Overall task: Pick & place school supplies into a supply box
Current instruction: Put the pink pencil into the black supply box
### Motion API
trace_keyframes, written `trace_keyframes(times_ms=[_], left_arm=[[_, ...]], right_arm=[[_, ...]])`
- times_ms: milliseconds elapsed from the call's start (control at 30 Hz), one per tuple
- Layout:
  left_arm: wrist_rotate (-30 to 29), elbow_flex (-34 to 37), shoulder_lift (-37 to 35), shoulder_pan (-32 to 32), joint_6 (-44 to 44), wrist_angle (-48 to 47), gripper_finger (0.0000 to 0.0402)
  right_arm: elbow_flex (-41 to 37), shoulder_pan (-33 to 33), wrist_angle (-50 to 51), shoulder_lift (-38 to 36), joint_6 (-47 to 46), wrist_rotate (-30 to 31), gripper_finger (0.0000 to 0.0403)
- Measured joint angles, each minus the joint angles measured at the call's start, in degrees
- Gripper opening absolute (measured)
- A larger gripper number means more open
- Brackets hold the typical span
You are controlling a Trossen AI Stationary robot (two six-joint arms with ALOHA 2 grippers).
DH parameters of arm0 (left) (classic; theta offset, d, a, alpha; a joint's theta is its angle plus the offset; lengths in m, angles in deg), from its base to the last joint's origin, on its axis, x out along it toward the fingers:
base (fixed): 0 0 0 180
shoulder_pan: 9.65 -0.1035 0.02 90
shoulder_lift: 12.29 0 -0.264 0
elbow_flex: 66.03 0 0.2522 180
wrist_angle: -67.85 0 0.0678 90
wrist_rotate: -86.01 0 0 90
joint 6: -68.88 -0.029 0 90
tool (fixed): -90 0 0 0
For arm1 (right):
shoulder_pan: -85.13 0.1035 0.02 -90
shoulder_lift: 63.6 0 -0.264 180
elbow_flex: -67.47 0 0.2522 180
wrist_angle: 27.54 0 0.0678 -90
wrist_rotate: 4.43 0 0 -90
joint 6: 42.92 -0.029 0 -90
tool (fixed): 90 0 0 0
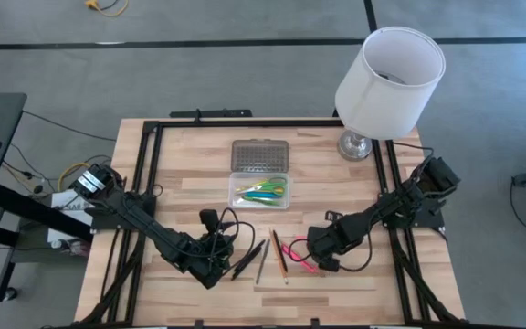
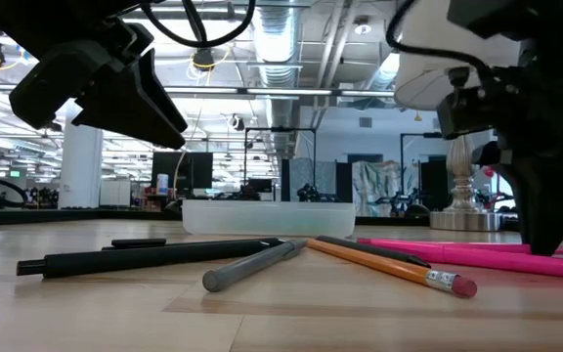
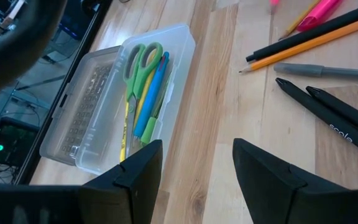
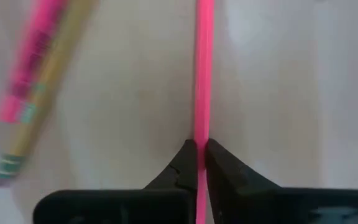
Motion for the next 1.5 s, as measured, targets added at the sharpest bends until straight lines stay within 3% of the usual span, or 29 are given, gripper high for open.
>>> trace_keyframes(times_ms=[233, 400, 600, 733, 967, 1167, 1500], left_arm=[[0.0, 0.0, 0.0, 0.8, 0.0, -0.5, 0.0192], [-0.1, 0.0, 0.0, 1.7, 0.0, -0.9, 0.0192], [-0.2, 0.0, 0.0, 2.2, 0.0, -0.9, 0.0192], [-0.2, 0.0, 0.0, 2.3, 0.0, -1.0, 0.0192], [-0.6, -0.2, 0.0, 4.0, 1.3, -4.1, 0.0192], [-3.0, -0.2, 0.0, 5.8, 3.5, -7.0, 0.0192], [-4.6, -0.2, 0.0, 7.0, 6.8, -10.6, 0.0192]], right_arm=[[5.7, -0.1, 12.2, 0.0, 0.2, 5.8, 0.0003], [10.6, -0.9, 15.5, 0.0, 3.5, 10.0, 0.0003], [16.4, -3.7, 16.6, 0.0, 9.9, 15.6, 0.0003], [18.9, -8.7, 12.1, -0.1, 13.4, 19.5, 0.0003], [19.3, -20.1, -2.0, 0.2, 20.3, 16.2, 0.0004], [19.6, -26.9, -12.1, 3.2, 23.9, 8.8, 0.0005], [19.4, -30.5, -14.2, 9.5, 24.8, 4.3, 0.0008]])
